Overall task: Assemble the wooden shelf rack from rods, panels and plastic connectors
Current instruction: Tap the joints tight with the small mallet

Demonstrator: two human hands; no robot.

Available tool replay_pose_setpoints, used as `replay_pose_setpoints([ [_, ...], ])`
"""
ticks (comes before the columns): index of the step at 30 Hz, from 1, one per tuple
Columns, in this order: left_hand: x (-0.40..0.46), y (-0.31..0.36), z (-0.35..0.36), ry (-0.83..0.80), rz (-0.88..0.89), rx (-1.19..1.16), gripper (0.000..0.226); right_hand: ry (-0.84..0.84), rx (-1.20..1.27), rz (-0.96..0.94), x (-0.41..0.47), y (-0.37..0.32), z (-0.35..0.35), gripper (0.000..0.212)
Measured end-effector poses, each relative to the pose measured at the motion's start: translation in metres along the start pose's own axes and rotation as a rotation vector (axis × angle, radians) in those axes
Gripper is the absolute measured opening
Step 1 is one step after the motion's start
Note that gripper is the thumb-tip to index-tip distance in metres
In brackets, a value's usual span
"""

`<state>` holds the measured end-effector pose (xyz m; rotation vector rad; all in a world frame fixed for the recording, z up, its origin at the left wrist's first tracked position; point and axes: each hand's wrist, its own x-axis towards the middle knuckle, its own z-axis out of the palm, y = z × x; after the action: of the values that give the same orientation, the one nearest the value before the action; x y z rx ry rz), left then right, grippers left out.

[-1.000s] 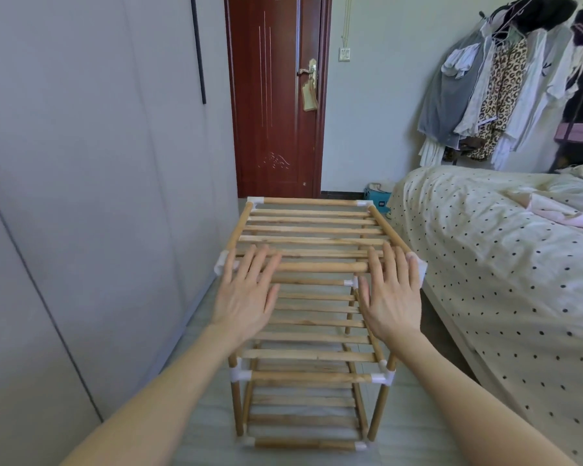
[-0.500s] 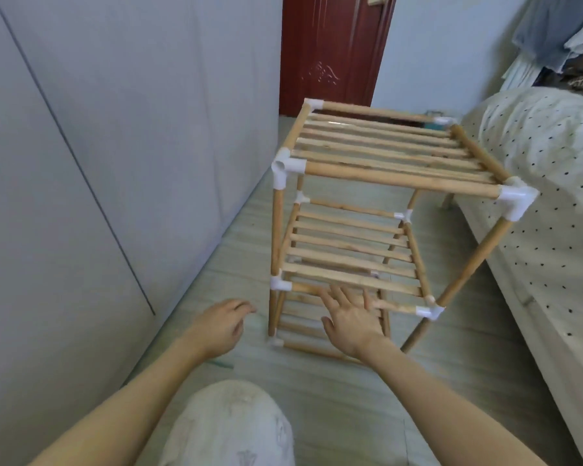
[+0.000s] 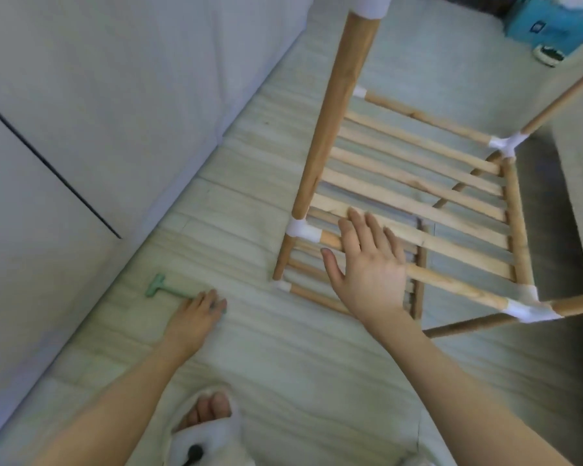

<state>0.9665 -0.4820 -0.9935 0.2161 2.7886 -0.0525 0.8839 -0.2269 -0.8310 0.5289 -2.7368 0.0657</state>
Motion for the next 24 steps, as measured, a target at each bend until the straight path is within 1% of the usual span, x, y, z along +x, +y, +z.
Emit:
replay_pose_setpoints([
  [1, 0.002, 0.003, 0.002, 0.083, 0.053, 0.029, 0.046, 0.013, 0.000, -0.006, 0.000, 0.000, 0.002, 0.044],
  [2, 0.003, 0.006, 0.004, 0.152, 0.095, 0.109, 0.032, 0.010, -0.001, -0.010, 0.000, 0.001, 0.003, 0.045],
  [3, 0.001, 0.008, 0.003, 0.183, 0.125, 0.157, 0.020, 0.003, -0.003, -0.014, 0.000, 0.001, 0.003, 0.045],
  [4, 0.000, 0.007, 0.002, 0.179, 0.149, 0.180, 0.012, -0.001, -0.008, -0.016, -0.001, 0.001, 0.004, 0.045],
  [5, -0.002, 0.006, 0.001, 0.193, 0.179, 0.211, 0.009, -0.003, -0.012, -0.015, -0.001, 0.002, 0.004, 0.045],
  [7, -0.007, 0.005, -0.007, 0.239, 0.221, 0.238, 0.014, -0.030, -0.006, -0.010, -0.002, 0.002, 0.004, 0.045],
  [8, -0.009, 0.006, -0.014, 0.264, 0.227, 0.215, 0.006, -0.057, 0.000, -0.010, -0.002, 0.002, 0.003, 0.046],
  [9, -0.010, 0.008, -0.020, 0.261, 0.226, 0.149, 0.016, -0.086, 0.010, -0.012, -0.002, 0.003, 0.002, 0.046],
  [10, -0.013, 0.012, -0.029, 0.263, 0.217, 0.066, 0.033, -0.121, 0.026, -0.014, -0.003, 0.003, 0.001, 0.047],
  [11, -0.017, 0.014, -0.042, 0.275, 0.186, -0.027, 0.043, -0.168, 0.042, -0.013, -0.003, 0.003, -0.002, 0.049],
  [12, -0.021, 0.016, -0.056, 0.284, 0.151, -0.101, 0.045, -0.230, 0.051, -0.010, -0.002, 0.003, -0.006, 0.051],
  [13, -0.024, 0.019, -0.069, 0.290, 0.171, -0.191, 0.039, -0.306, 0.050, -0.009, -0.002, 0.003, -0.011, 0.054],
  [15, -0.032, 0.022, -0.098, 0.338, 0.152, -0.363, 0.016, -0.451, 0.078, 0.000, -0.001, 0.005, -0.020, 0.058],
  [16, -0.038, 0.024, -0.115, 0.389, 0.141, -0.455, 0.013, -0.506, 0.131, 0.030, 0.000, 0.005, -0.027, 0.058],
  [17, -0.044, 0.025, -0.131, 0.486, 0.133, -0.542, 0.012, -0.563, 0.216, 0.087, 0.001, 0.004, -0.036, 0.057],
  [18, -0.051, 0.028, -0.150, 0.609, 0.119, -0.625, 0.009, -0.588, 0.333, 0.159, 0.001, 0.002, -0.049, 0.055],
  [19, -0.058, 0.030, -0.169, 0.724, 0.114, -0.701, 0.006, -0.572, 0.458, 0.236, 0.002, 0.000, -0.063, 0.050],
  [21, -0.074, 0.036, -0.207, 0.916, 0.092, -0.822, 0.023, -0.538, 0.717, 0.421, 0.001, -0.003, -0.092, 0.035],
  [22, -0.082, 0.040, -0.225, 0.990, 0.087, -0.854, 0.029, -0.561, 0.889, 0.528, 0.000, -0.005, -0.107, 0.032],
  [23, -0.092, 0.044, -0.244, 1.047, 0.111, -0.868, 0.030, -0.625, 1.068, 0.630, -0.001, -0.008, -0.123, 0.033],
  [24, -0.102, 0.051, -0.262, 1.094, 0.158, -0.867, 0.026, -0.694, 1.225, 0.697, -0.002, -0.011, -0.139, 0.036],
])
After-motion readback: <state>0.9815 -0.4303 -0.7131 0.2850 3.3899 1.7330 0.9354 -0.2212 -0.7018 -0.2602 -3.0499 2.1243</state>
